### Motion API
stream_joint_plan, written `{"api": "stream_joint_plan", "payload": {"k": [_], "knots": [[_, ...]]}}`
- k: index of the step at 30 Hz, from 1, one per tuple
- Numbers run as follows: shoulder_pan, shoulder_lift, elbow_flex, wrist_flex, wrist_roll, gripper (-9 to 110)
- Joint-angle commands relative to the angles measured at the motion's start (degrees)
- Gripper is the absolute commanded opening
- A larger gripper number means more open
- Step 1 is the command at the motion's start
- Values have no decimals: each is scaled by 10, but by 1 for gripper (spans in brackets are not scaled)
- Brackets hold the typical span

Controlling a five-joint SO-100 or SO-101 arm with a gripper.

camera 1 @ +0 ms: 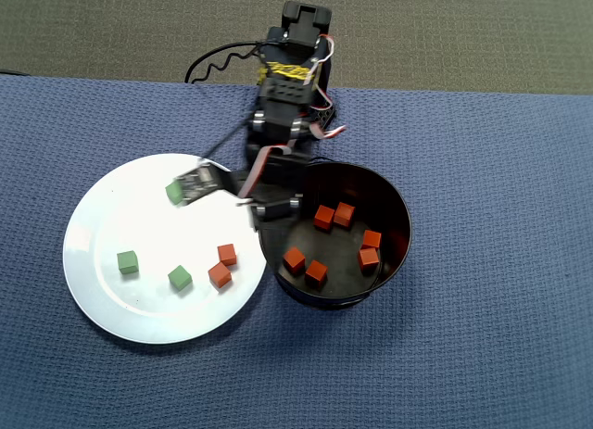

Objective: Pick up the red cubes from the white plate and place them in the black recipient

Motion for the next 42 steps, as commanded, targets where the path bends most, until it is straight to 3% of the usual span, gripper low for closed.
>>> {"api": "stream_joint_plan", "payload": {"k": [1,5,9,20,42], "knots": [[73,-8,-35,-15,-153,32],[125,-34,-26,-10,-302,32],[158,-86,-24,-52,-369,32],[165,-191,-49,-108,-324,31],[82,-219,15,-167,-270,29]]}}
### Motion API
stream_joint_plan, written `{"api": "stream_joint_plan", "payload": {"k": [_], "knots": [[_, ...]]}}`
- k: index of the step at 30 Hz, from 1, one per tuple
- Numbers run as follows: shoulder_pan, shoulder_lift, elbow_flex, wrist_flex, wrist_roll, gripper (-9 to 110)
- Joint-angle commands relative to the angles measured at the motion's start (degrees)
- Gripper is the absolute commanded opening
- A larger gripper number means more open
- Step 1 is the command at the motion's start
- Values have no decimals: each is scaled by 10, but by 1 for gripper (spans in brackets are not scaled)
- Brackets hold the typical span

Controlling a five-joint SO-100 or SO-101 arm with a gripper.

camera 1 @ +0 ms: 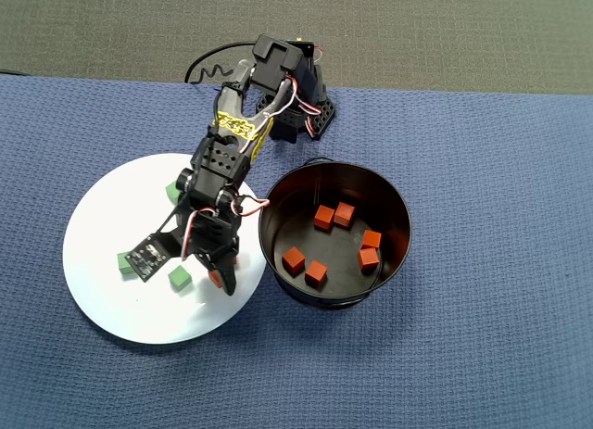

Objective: Pick up the red cubes from the white plate and place them in the black recipient

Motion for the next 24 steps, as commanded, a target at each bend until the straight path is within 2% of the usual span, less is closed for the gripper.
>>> {"api": "stream_joint_plan", "payload": {"k": [1,19,22,24], "knots": [[-23,7,10,-29,19,29],[-39,-25,29,-57,33,24],[-40,-26,29,-58,36,19],[-39,-28,29,-60,37,11]]}}
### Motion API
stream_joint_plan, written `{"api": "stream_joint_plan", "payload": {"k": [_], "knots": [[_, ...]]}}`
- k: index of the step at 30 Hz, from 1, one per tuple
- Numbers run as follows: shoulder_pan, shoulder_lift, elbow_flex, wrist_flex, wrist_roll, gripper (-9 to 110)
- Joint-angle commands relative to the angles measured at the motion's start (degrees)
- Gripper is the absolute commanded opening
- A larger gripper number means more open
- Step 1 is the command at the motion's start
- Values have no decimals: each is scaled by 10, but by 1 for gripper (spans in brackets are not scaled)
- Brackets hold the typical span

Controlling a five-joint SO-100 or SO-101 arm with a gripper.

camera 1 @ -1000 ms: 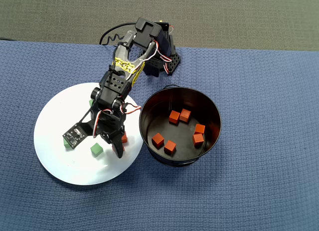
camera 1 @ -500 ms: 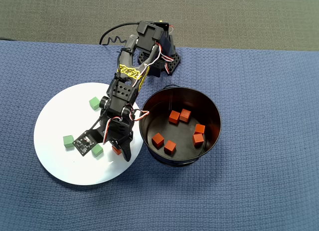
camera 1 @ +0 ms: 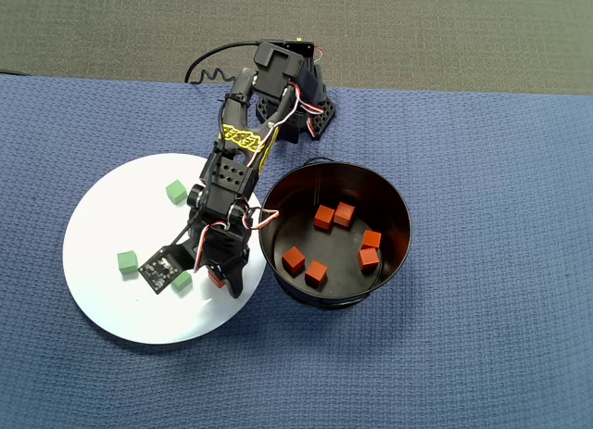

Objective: Pick up the red cubes from the white plate and place them in the black recipient

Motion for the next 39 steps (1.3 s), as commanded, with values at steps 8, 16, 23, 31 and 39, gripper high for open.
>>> {"api": "stream_joint_plan", "payload": {"k": [8,16,23,31,39], "knots": [[-11,9,-9,-21,39,0],[-26,123,-96,104,167,0],[-75,236,-138,212,245,0],[-215,356,-35,208,323,0],[-328,401,136,146,322,37]]}}
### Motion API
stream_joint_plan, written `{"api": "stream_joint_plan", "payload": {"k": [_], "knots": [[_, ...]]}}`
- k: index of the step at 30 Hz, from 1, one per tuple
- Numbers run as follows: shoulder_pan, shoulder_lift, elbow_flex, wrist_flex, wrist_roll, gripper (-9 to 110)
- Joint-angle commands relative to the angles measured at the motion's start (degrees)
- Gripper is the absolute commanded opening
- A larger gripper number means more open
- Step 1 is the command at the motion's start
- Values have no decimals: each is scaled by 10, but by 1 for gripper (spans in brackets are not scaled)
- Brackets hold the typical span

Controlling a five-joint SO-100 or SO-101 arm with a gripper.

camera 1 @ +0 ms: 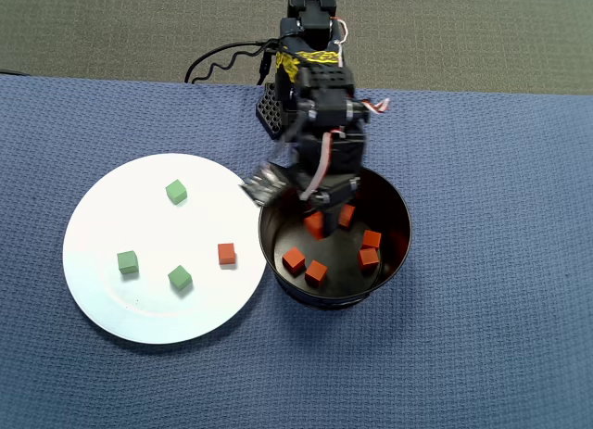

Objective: Pick up the red cubes from the white plate and place them in the black recipient

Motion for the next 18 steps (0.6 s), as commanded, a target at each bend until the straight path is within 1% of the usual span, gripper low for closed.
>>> {"api": "stream_joint_plan", "payload": {"k": [1,3,7,15,18], "knots": [[-32,34,52,-46,5,38],[-9,25,36,-50,7,41],[72,5,-33,-39,4,38],[263,-99,-178,3,76,32],[315,-158,-219,8,77,31]]}}
